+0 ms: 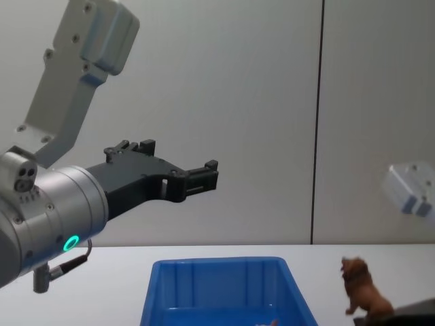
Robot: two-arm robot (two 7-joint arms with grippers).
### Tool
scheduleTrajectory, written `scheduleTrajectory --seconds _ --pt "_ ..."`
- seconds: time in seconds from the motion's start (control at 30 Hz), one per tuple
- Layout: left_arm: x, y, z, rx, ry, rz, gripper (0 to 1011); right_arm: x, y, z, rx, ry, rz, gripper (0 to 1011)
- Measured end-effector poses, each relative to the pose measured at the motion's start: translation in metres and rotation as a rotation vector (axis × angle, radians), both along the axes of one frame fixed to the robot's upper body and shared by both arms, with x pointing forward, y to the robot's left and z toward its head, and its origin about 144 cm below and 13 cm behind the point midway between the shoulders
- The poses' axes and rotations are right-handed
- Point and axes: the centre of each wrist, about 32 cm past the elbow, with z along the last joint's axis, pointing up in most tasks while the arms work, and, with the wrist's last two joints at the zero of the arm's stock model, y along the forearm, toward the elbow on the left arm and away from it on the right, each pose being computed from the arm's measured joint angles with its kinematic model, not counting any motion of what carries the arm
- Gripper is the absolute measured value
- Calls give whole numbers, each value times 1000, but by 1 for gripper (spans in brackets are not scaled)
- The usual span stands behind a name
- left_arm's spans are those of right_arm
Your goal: Pick up the two dolls from the table and place them into the box.
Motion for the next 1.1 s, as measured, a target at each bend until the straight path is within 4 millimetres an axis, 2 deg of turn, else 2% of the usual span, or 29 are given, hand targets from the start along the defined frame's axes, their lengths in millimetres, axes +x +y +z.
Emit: scheduleTrajectory --seconds 0.53,1.1 --pt "0 0 0 0 0 0 1003 4 7 33 -50 -223 54 258" --pt "0 0 0 0 0 0 1003 18 21 54 -8 -235 268 258"
